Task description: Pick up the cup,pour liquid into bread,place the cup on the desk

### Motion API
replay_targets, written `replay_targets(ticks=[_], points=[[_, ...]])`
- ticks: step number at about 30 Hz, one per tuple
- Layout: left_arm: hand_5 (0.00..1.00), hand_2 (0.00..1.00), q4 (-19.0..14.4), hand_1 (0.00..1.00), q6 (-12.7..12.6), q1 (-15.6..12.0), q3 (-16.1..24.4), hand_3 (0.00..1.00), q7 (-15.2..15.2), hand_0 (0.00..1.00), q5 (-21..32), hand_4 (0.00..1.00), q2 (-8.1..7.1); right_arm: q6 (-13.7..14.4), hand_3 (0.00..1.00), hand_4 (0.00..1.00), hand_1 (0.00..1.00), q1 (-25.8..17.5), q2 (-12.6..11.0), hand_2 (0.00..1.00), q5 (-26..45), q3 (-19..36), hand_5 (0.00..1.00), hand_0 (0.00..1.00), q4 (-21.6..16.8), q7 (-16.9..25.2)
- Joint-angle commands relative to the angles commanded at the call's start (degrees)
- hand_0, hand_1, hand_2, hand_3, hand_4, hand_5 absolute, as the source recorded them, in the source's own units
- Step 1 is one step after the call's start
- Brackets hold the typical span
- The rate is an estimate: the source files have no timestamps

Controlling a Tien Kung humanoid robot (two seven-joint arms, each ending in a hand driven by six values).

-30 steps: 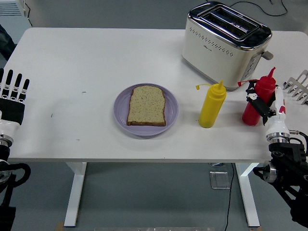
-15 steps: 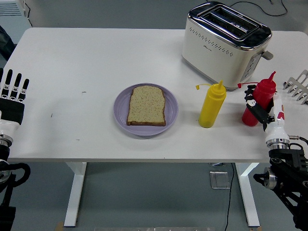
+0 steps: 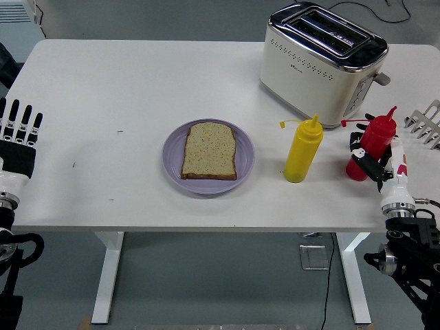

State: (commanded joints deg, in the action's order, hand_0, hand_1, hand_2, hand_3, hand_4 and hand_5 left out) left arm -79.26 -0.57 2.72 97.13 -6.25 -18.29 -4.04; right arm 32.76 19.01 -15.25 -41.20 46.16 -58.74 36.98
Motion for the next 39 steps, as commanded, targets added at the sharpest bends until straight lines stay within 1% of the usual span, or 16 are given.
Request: replay_targets(ticks=[1,2,7,8,13,14,19,20,25,26,39], points=[[0.998,0.843,0.00,0.803,0.00,0.00,0.01,0.750,-0.01,0.801,0.00,0.534,-0.01,0.02,0.824,0.659,0.679,-0.14,-0.07,0.741,-0.17,-0.06,0.169,0.765,-0.15,0.00],[0.998,0.843,-0.01,0.803,0.00,0.00,0.01,0.750,-0.01,0.801,0.00,0.534,-0.01,0.02,0.858,0.671,0.718,-0.19,-0.09,0.786,-0.23,-0.08,0.161,0.804,-0.20,0.00],[0.998,0.843,-0.03,0.803,-0.01,0.03,0.08,0.750,-0.03,0.801,-0.02,0.534,-0.05,0.14,0.858,0.671,0.718,-0.90,-0.49,0.786,-0.82,-0.42,0.161,0.804,-0.87,0.00],[0.998,0.842,-0.04,0.803,0.00,0.04,0.10,0.749,-0.03,0.800,-0.03,0.534,-0.05,0.09,0.871,0.679,0.744,-0.98,-0.55,0.822,-0.78,-0.44,0.158,0.832,-0.95,0.00],[0.998,0.842,-0.06,0.803,-0.03,0.08,0.16,0.749,-0.04,0.800,-0.04,0.534,-0.08,-0.07,0.871,0.679,0.744,-1.37,-0.64,0.822,-1.11,-0.13,0.158,0.832,-1.16,0.00],[0.998,0.841,-0.08,0.803,-0.04,0.11,0.17,0.749,-0.04,0.800,-0.05,0.534,-0.09,-0.24,0.905,0.686,0.778,-1.47,-0.66,0.852,-1.48,0.03,0.150,0.860,-1.22,0.00],[0.998,0.841,-0.10,0.803,-0.08,0.15,0.27,0.749,-0.07,0.800,-0.12,0.534,-0.12,-0.80,0.905,0.686,0.778,-1.60,-0.67,0.852,-3.27,0.35,0.150,0.860,-1.23,0.00],[0.998,0.841,-0.11,0.803,-0.08,0.16,0.28,0.749,-0.08,0.800,-0.14,0.534,-0.12,-0.88,0.994,0.721,0.869,-1.61,-0.64,0.959,-3.71,0.44,0.141,0.953,-1.18,0.00],[0.998,0.841,-0.15,0.803,-0.12,0.22,0.32,0.749,-0.13,0.800,-0.18,0.534,-0.11,-1.36,0.994,0.721,0.869,-1.78,-0.36,0.959,-6.00,1.31,0.141,0.953,-0.66,0.00],[0.998,0.840,-0.15,0.803,-0.12,0.22,0.33,0.748,-0.13,0.800,-0.18,0.534,-0.11,-1.44,0.998,0.774,0.890,-1.83,-0.33,0.998,-6.25,1.46,0.135,0.988,-0.60,0.00],[0.998,0.839,-0.26,0.803,-0.22,0.26,0.33,0.748,-0.22,0.800,-0.43,0.534,-0.11,-2.30,0.998,0.764,0.895,-2.80,-0.35,0.998,-7.06,3.68,0.135,0.996,0.36,-0.12]])
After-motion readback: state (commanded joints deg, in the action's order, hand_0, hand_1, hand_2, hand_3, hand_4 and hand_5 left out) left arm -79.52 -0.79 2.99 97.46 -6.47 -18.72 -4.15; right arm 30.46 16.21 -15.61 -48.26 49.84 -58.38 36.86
